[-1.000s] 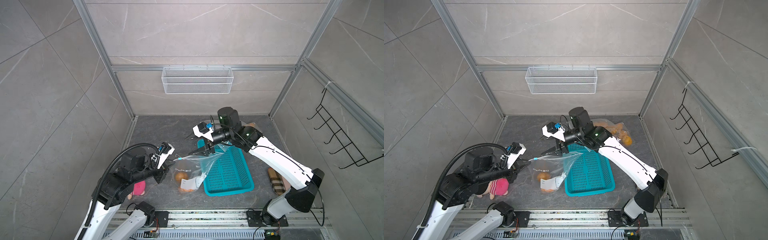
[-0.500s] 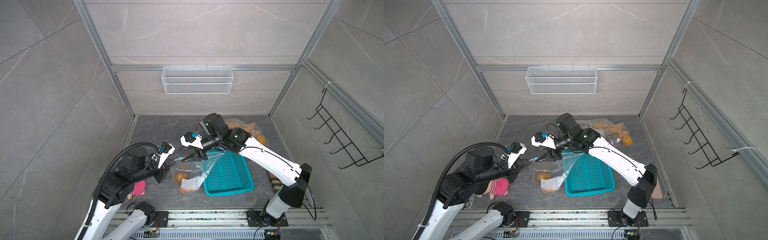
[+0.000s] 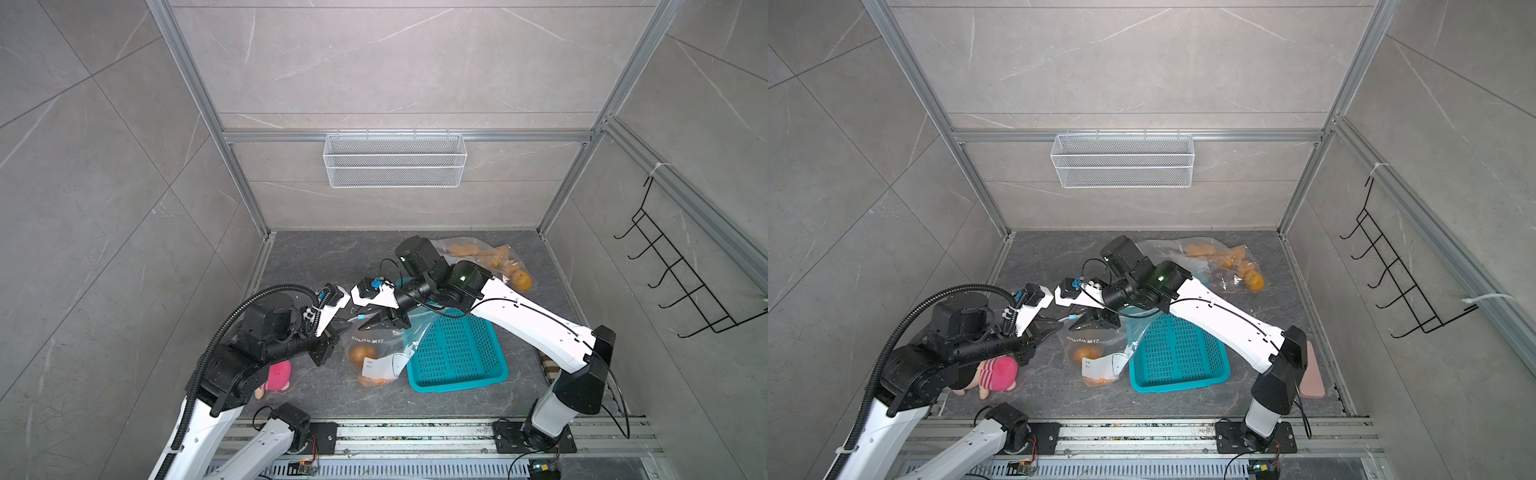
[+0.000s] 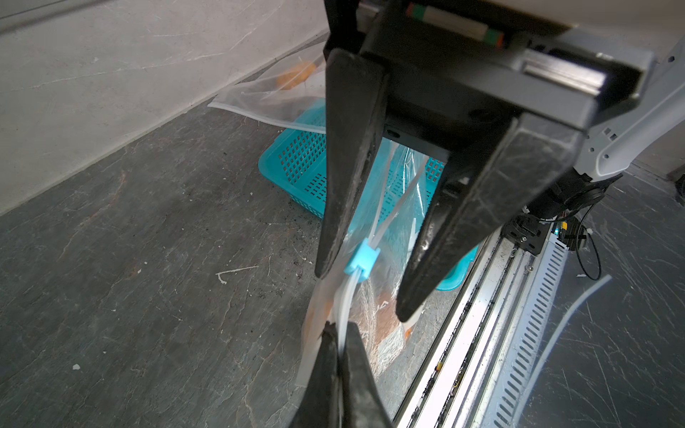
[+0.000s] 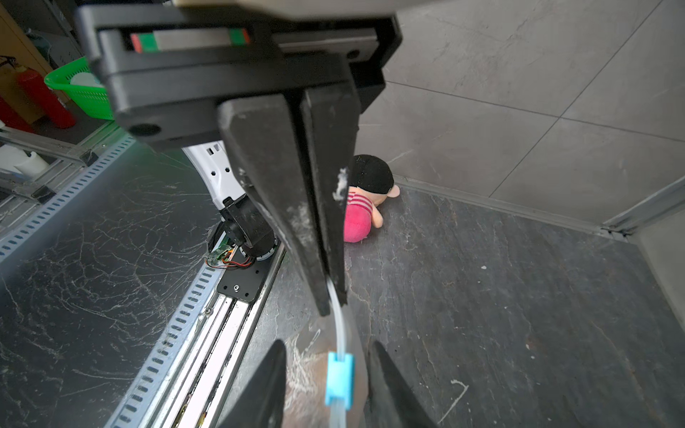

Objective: Put the potatoes into a zipper bag and zip it
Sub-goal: Zip the zipper on the zipper food storage bag.

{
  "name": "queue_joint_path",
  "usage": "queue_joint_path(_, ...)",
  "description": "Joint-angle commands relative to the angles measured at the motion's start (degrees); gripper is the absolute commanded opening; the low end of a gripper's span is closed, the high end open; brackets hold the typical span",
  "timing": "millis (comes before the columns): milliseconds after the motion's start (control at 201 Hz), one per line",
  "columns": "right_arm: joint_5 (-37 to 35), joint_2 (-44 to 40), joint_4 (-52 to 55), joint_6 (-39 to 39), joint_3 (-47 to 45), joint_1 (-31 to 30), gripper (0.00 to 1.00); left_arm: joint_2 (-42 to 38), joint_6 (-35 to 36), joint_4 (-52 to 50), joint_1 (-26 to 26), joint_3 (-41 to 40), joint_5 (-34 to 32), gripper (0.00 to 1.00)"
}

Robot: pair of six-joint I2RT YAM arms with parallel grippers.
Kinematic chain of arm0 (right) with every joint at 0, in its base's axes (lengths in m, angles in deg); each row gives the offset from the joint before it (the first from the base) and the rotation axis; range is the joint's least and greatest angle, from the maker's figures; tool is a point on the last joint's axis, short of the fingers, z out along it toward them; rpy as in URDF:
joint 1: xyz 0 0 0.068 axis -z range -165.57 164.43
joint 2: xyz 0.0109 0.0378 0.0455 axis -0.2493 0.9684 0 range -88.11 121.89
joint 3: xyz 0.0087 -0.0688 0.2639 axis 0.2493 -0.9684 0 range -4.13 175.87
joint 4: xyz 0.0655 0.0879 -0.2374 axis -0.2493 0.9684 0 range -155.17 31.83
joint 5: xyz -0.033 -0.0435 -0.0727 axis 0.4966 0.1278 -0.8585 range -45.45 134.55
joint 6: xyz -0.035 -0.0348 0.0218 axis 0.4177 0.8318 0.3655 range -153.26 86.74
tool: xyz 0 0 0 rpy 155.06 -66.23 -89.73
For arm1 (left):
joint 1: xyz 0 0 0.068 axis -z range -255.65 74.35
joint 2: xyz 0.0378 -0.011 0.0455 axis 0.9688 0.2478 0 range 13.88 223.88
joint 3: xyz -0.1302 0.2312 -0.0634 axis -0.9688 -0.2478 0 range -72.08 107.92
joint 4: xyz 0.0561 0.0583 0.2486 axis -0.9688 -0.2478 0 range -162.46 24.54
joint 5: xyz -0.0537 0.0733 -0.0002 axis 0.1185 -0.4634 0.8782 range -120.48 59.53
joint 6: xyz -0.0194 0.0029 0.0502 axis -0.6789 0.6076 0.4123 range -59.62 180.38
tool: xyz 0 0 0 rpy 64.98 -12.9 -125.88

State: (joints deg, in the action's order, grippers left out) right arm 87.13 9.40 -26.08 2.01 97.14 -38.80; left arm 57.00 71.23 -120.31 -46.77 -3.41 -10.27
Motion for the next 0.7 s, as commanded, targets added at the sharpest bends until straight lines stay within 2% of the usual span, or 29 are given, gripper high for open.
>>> queue_joint_path(0, -1.0, 0.0, 1.0, 0.5, 1.8, -0.2, 0.31, 0.2, -0.9, 2.1, 0.0, 1.4, 2.0, 0.00)
queue_joint_path(269, -1.3, -0.4, 0.3, -0.1, 2.4, -0.3, 0.20, 0.3, -0.7, 1.8, 0.0, 1.5, 2.2, 0.00)
queue_joint_path(697, -1.5, -0.7, 2.9, 1.4, 3.8, -0.3, 0.16, 0.1, -0.7, 1.7, 0.0, 1.3, 2.3, 0.00)
